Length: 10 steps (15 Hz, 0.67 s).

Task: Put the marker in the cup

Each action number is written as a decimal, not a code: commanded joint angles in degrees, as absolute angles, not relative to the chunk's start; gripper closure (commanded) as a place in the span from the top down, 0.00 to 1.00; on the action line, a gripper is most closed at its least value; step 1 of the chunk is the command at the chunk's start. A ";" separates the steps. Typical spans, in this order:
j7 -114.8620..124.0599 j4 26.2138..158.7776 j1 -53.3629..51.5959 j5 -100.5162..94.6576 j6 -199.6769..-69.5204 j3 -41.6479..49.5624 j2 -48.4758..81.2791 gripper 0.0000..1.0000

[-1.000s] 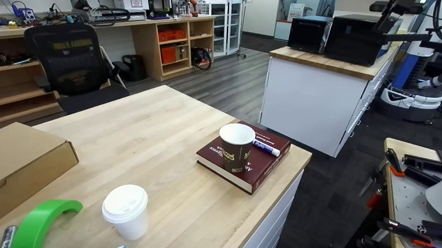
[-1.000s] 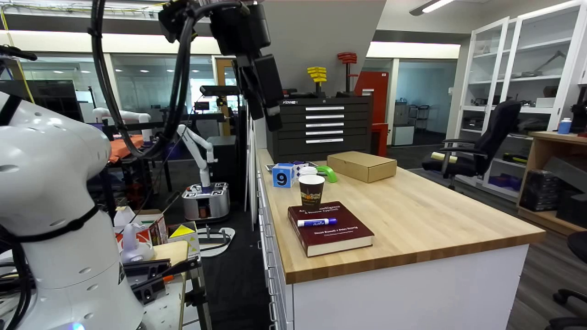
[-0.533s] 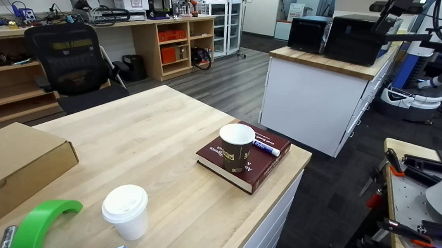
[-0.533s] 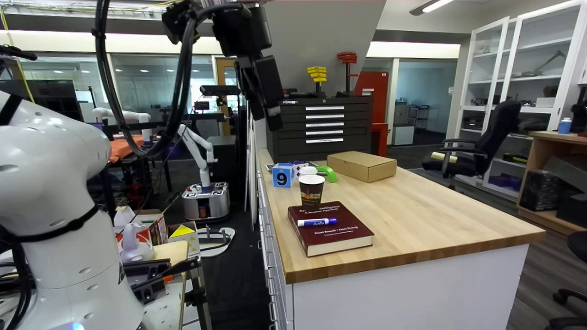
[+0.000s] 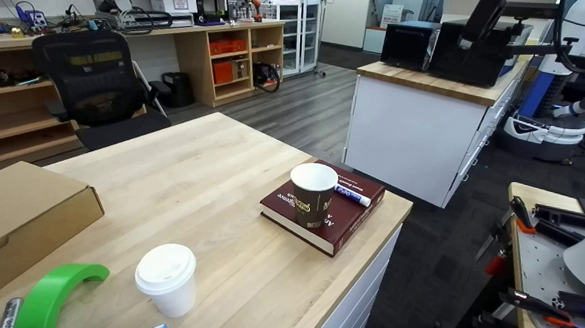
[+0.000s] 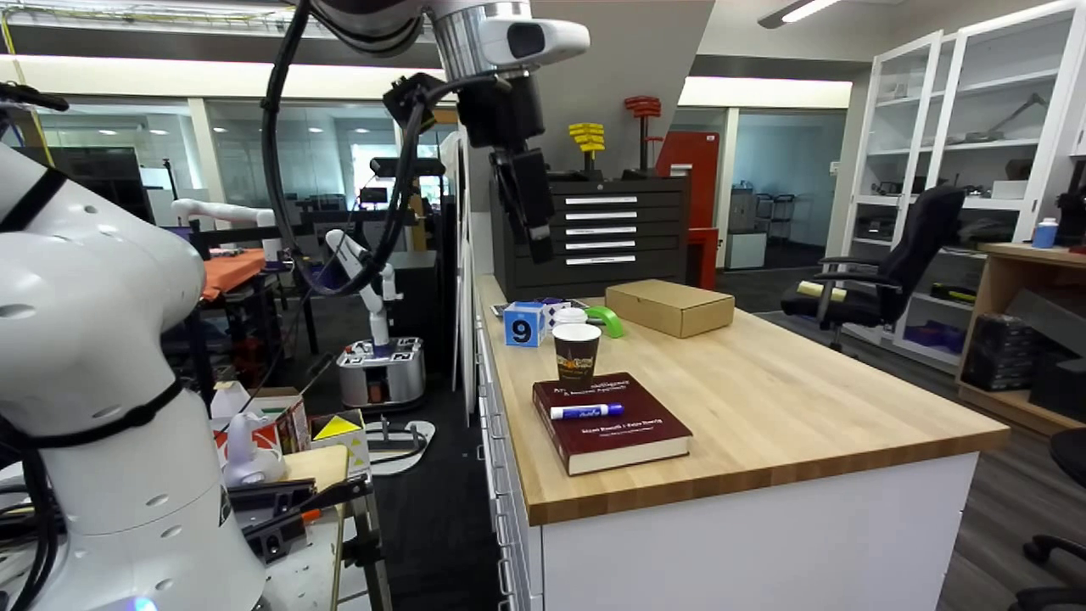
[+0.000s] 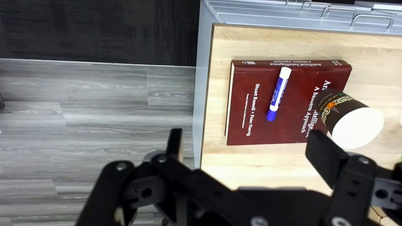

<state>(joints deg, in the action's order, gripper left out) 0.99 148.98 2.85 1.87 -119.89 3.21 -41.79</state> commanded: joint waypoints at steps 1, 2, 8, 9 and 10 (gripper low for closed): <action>8.47 144.69 2.72 4.41 -124.10 -0.35 -33.18 1.00; 9.73 143.92 2.60 4.87 -125.13 -1.04 -31.43 1.00; 13.40 138.33 1.29 4.85 -130.48 -4.33 -18.62 1.00; 13.60 137.51 1.01 4.76 -131.22 -4.67 -16.57 1.00; 13.65 136.69 0.70 4.73 -131.79 -4.90 -14.66 1.00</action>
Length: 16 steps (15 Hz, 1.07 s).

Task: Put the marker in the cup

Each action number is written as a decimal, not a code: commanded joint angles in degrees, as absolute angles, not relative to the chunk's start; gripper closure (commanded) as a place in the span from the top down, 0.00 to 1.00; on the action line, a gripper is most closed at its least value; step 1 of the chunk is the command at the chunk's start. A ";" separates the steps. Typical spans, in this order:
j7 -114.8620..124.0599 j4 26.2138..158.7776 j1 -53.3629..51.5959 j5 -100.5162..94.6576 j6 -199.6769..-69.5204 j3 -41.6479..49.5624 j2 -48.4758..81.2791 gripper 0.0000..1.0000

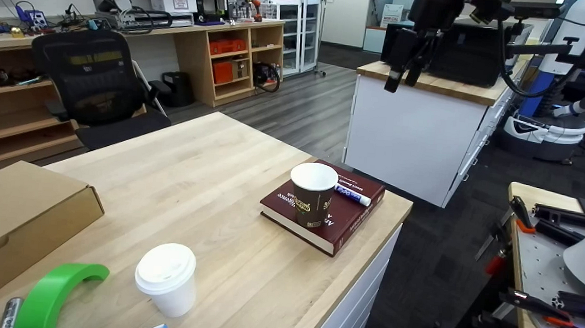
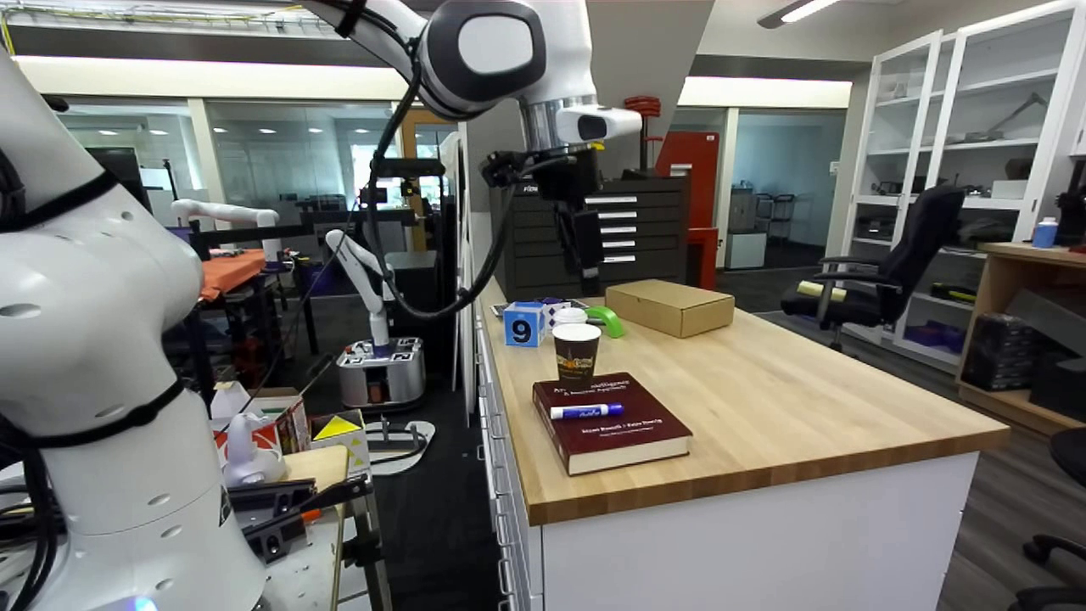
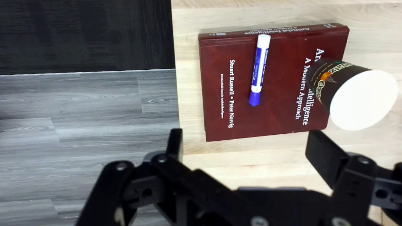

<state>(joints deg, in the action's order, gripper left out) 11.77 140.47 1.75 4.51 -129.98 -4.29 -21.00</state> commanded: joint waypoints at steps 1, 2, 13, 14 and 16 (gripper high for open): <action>13.64 135.84 0.31 4.72 -132.28 -5.09 -12.80 1.00; 13.81 135.07 0.08 4.53 -132.60 -5.30 -11.18 1.00; 12.48 132.57 -2.12 4.49 -132.65 -4.86 -3.68 1.00; 12.49 132.52 -2.12 4.49 -132.65 -4.86 -3.67 1.00; 12.86 132.37 -2.10 4.33 -132.84 -4.88 -3.48 1.00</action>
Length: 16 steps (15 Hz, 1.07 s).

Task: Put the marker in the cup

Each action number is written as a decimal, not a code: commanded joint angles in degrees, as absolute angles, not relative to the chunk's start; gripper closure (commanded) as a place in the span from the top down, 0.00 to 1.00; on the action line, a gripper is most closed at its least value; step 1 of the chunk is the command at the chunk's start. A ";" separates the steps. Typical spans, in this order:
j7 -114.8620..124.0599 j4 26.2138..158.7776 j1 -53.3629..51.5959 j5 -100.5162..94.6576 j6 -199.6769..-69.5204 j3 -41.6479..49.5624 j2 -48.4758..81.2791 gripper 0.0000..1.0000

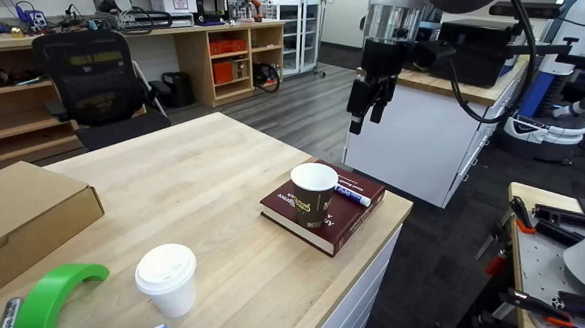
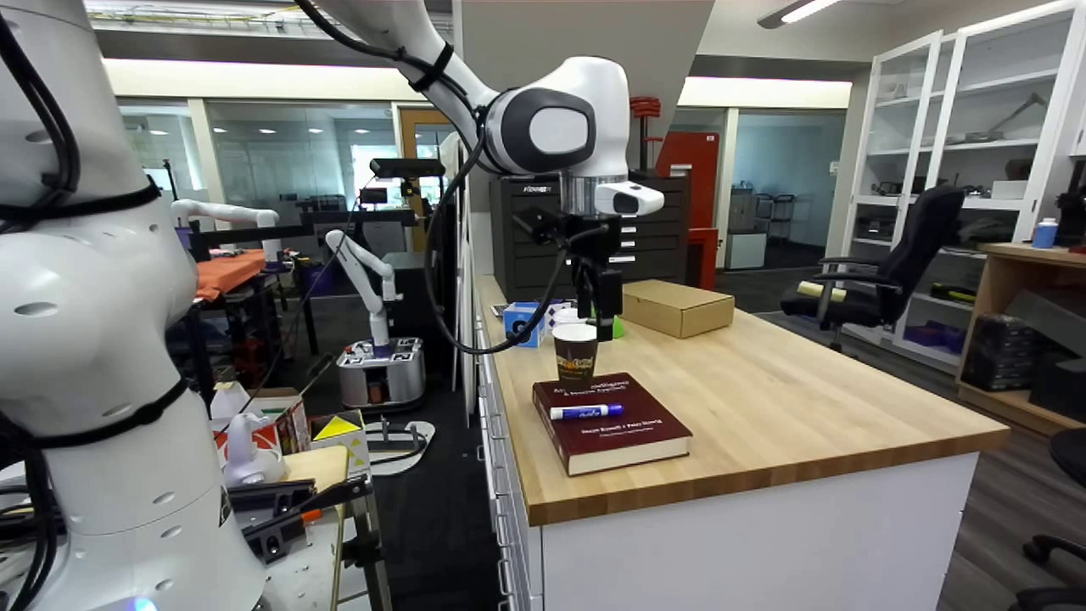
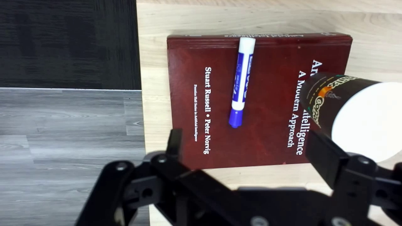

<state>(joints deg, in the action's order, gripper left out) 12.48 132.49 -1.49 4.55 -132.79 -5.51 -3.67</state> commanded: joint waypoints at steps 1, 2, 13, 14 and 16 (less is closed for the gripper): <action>13.30 132.12 -2.15 4.30 -133.55 -4.97 -2.56 1.00; 14.01 132.02 -2.16 3.90 -134.00 -5.04 -2.12 1.00; 17.46 132.36 -4.29 1.21 -137.42 -5.18 4.79 1.00; 18.31 132.57 -4.64 0.57 -138.20 -5.10 5.33 1.00; 20.13 133.12 -5.20 -0.14 -139.82 -4.92 6.34 1.00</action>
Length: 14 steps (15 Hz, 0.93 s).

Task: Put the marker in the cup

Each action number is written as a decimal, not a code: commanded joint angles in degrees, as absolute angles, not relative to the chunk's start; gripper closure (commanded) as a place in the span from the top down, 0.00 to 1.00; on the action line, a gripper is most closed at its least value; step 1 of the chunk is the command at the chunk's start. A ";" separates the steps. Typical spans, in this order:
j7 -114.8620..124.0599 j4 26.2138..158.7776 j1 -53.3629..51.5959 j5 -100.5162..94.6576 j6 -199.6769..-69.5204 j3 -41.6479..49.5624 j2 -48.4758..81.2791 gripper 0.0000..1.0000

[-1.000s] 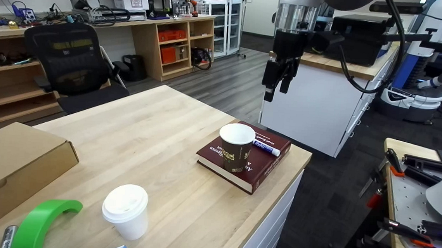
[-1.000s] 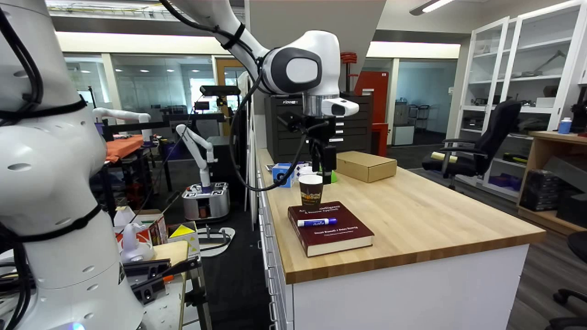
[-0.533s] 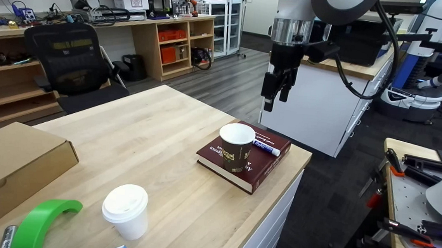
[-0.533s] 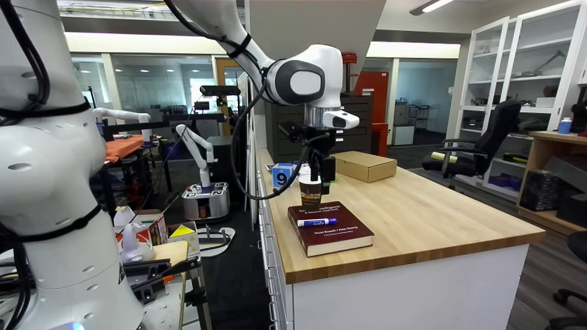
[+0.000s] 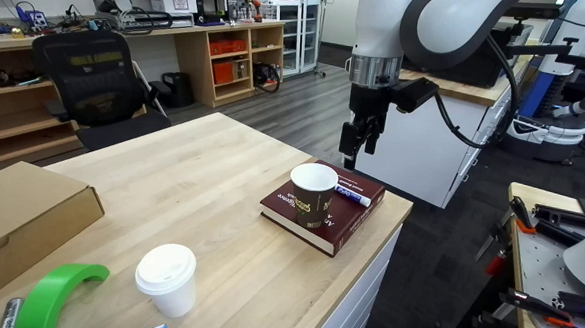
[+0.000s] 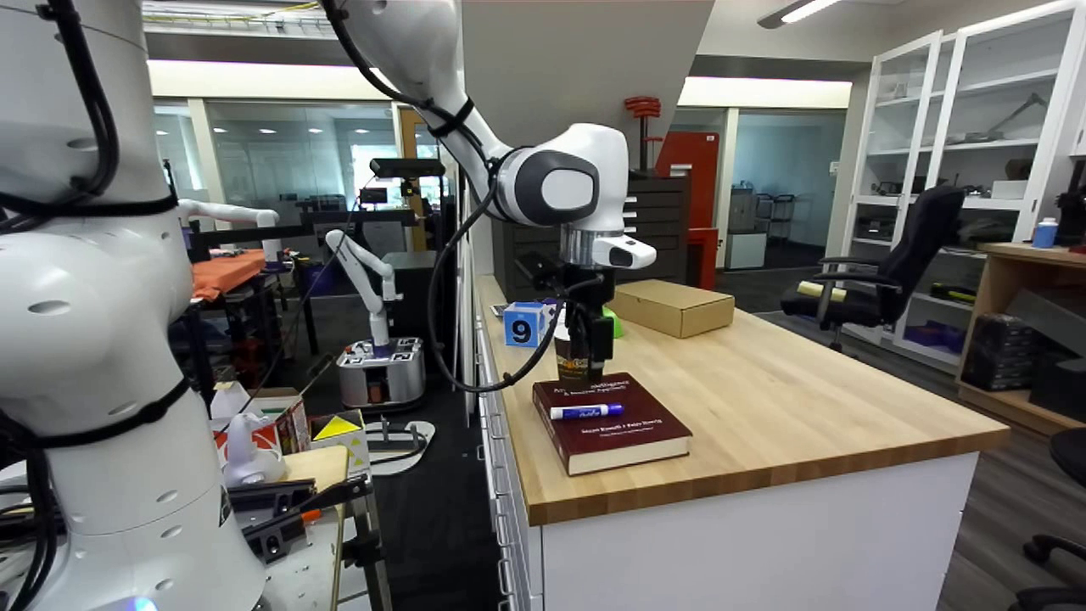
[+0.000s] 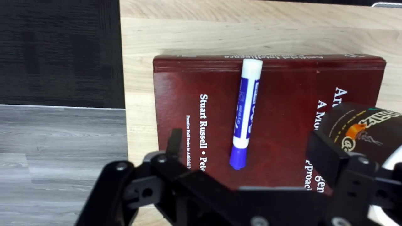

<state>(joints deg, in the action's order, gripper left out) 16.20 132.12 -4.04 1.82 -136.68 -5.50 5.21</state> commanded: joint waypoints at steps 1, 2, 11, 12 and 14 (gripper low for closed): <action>20.88 133.46 -5.43 -0.26 -140.53 -4.85 6.81 1.00; 21.43 133.68 -5.65 -0.23 -141.17 -4.80 7.23 1.00; 23.77 136.49 -7.09 0.89 -145.80 -4.62 10.37 1.00; 23.67 136.60 -7.11 1.12 -146.46 -4.60 10.76 1.00; 23.57 136.71 -7.25 1.14 -147.49 -4.51 11.46 1.00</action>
